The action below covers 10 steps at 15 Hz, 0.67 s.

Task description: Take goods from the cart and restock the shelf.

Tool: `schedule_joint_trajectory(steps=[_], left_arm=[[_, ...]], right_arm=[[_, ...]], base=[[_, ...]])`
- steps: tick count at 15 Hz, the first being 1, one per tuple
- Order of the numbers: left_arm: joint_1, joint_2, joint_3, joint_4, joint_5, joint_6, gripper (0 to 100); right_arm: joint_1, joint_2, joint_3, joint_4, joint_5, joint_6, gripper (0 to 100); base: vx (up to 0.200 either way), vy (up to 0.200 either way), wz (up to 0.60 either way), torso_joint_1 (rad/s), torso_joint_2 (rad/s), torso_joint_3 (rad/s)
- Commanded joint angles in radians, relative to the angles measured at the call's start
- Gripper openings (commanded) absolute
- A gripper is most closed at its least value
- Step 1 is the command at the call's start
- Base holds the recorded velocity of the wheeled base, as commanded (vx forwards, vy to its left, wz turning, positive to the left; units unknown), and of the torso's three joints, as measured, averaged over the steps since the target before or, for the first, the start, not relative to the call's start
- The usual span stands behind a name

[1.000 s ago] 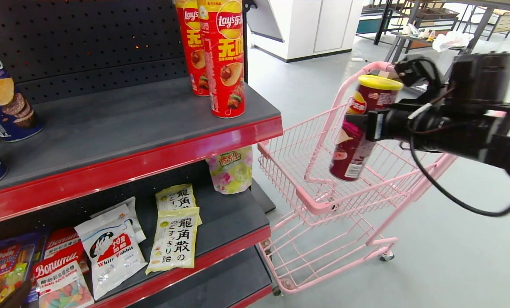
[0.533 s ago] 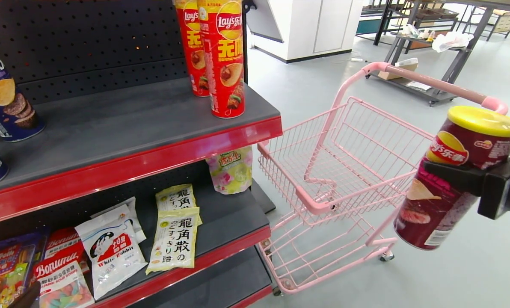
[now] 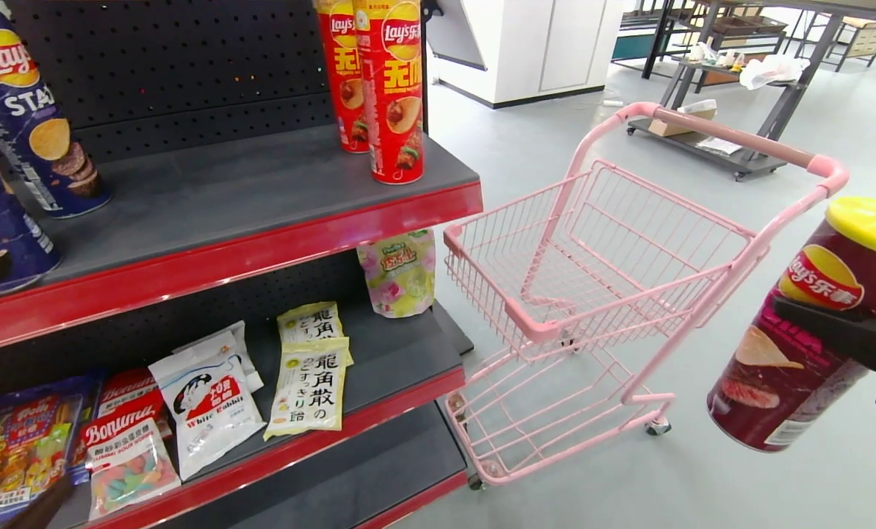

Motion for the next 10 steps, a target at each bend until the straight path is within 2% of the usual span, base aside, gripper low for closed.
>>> schedule_joint_trajectory(steps=[1,10], left_arm=[[-0.002,-0.003,0.004,-0.002,-0.005,-0.002,100],[-0.002,-0.005,0.004,-0.002,-0.007,-0.002,100]], right_arm=[[0.002,-0.006,0.002,0.001,0.000,0.000,0],[-0.014,-0.022,0.031,-0.002,-0.007,-0.011,0]], base=[[0.000,0.000,0.00,0.000,0.00,0.000],[0.000,0.000,0.00,0.000,0.00,0.000]])
